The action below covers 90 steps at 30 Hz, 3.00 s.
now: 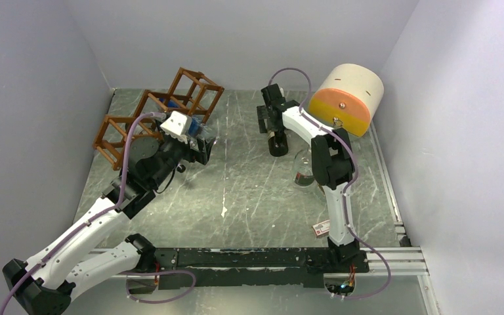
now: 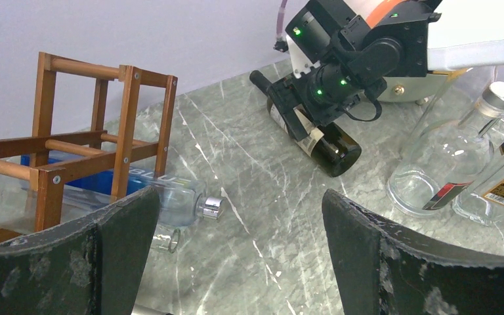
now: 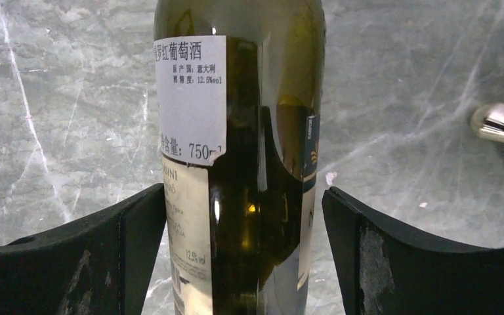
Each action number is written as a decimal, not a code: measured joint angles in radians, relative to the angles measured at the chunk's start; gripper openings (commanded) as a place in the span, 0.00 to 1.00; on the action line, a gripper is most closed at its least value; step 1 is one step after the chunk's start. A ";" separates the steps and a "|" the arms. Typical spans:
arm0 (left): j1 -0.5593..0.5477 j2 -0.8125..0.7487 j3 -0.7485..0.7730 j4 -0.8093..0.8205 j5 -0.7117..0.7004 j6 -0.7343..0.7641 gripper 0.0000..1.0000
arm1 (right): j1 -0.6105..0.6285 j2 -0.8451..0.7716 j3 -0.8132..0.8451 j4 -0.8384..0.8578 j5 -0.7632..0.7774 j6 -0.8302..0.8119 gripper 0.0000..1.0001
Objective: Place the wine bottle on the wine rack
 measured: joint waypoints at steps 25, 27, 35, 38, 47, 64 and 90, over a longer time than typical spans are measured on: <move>0.000 0.000 0.000 -0.010 -0.006 -0.017 0.97 | 0.015 -0.111 -0.243 0.246 -0.130 -0.047 0.40; 0.000 0.003 0.002 -0.018 -0.013 -0.029 0.97 | 0.027 -0.185 -0.344 0.307 -0.132 -0.051 0.38; 0.000 0.041 0.044 -0.052 -0.070 -0.097 0.97 | 0.062 -0.443 -0.599 0.572 -0.149 -0.044 0.36; 0.000 0.065 0.091 -0.088 -0.105 -0.140 0.97 | 0.064 -0.508 -0.650 0.652 -0.162 -0.040 0.35; 0.004 0.109 0.203 -0.125 -0.059 -0.316 0.97 | 0.065 -0.742 -0.796 0.793 -0.316 -0.023 0.35; 0.004 0.271 0.190 0.113 0.296 -0.574 0.97 | 0.099 -0.951 -0.988 1.021 -0.702 0.189 0.35; 0.009 0.342 -0.018 0.470 0.336 -0.708 0.07 | 0.153 -0.926 -0.970 1.067 -0.937 0.201 0.68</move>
